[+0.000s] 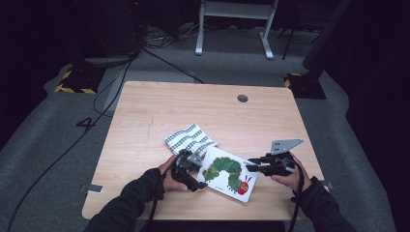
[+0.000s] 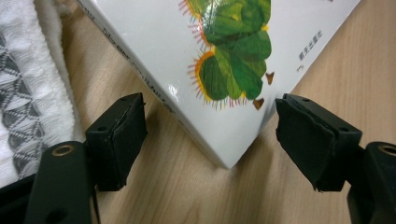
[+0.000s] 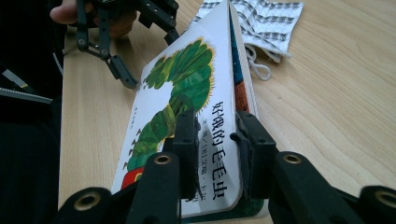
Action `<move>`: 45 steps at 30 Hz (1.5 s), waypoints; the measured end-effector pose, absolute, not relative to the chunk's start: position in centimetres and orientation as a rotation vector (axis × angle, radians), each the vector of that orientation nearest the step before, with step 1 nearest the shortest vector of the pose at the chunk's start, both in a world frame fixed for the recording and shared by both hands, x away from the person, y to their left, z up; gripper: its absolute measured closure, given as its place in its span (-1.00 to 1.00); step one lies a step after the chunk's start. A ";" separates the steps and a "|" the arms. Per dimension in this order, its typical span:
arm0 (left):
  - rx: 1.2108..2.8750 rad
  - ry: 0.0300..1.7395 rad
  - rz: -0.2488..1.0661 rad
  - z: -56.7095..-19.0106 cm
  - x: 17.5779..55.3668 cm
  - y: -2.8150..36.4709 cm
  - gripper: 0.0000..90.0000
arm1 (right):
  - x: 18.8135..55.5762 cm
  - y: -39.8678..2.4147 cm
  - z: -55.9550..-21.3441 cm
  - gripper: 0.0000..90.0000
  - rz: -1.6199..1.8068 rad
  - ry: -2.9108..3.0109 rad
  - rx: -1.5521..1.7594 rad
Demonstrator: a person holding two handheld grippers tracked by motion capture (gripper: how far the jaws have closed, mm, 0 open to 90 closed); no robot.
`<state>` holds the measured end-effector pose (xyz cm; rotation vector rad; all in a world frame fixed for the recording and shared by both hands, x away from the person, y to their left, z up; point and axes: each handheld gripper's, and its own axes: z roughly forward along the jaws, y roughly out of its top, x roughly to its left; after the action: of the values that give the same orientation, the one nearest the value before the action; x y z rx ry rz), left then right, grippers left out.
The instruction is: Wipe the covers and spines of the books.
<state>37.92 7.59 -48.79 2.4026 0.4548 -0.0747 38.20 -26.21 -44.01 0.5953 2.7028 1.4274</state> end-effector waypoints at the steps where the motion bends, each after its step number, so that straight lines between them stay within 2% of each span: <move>1: 2.403 0.455 -0.075 -48.8 37.9 7.6 -0.45 | 38.1 -26.1 -43.9 0.60 1.423 2.702 0.574; 8: 2.300 0.478 -0.099 -48.1 39.0 6.8 -0.44 | 37.6 -25.2 -43.2 0.62 1.394 2.693 0.495; 14: 2.237 0.502 -0.120 -47.9 39.5 7.3 -0.32 | 37.5 -25.0 -43.0 0.62 1.391 2.680 0.462; 30: 2.152 0.439 -0.098 -47.0 39.4 8.5 0.24 | 36.0 -25.2 -41.6 0.72 1.378 2.562 0.338; 40: 2.152 0.314 -0.070 -46.7 38.1 8.4 0.50 | 35.4 -26.3 -41.1 0.61 1.396 2.514 0.363; 45: 2.165 0.250 -0.056 -46.6 37.6 8.1 0.64 | 35.1 -27.0 -41.0 0.43 1.389 2.490 0.375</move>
<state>37.56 8.09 -46.56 2.1648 0.2500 -0.0558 35.05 -26.96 -40.99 0.3755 2.4903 1.3886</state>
